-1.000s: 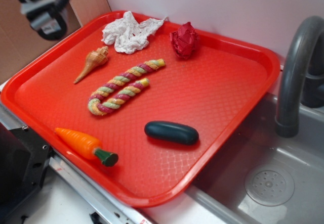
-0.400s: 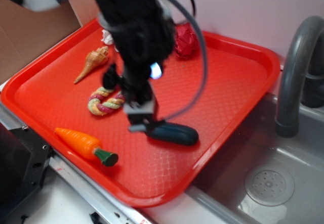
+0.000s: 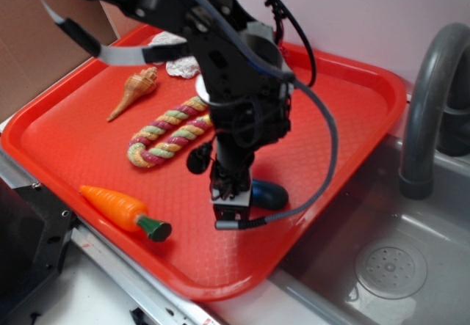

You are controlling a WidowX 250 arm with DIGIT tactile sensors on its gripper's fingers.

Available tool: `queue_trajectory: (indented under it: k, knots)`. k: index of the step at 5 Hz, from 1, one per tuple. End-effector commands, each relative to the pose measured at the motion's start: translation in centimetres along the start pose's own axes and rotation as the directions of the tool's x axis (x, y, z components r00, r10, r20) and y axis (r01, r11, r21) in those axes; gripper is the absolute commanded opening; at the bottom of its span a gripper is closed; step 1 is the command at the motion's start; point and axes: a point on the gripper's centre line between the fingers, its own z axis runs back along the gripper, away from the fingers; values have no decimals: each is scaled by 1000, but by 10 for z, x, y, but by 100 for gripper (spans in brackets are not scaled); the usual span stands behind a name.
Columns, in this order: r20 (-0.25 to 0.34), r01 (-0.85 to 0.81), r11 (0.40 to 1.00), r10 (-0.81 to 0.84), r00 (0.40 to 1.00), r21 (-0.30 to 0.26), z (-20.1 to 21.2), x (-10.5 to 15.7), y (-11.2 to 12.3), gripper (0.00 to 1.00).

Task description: Grab the plastic pickle.

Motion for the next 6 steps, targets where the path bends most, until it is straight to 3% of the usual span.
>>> queue_trajectory:
  k: [1,2,3,4,5,6]
  knots:
    - [3,24,999,-24,1000,-33,-13,-6,-8,100]
    - [6,37,999,-37,999,-38,-14,-9,-8,0]
    - [16,6,999,-5,1000,-34,-5,-13,-3,0]
    - [94,-254,967,251,964,19,40,-34,26,0]
    - [147,-496,865,482,864,77,84,-62,60,0]
    - [146,-697,715,685,714,49,130,-87,74,0]
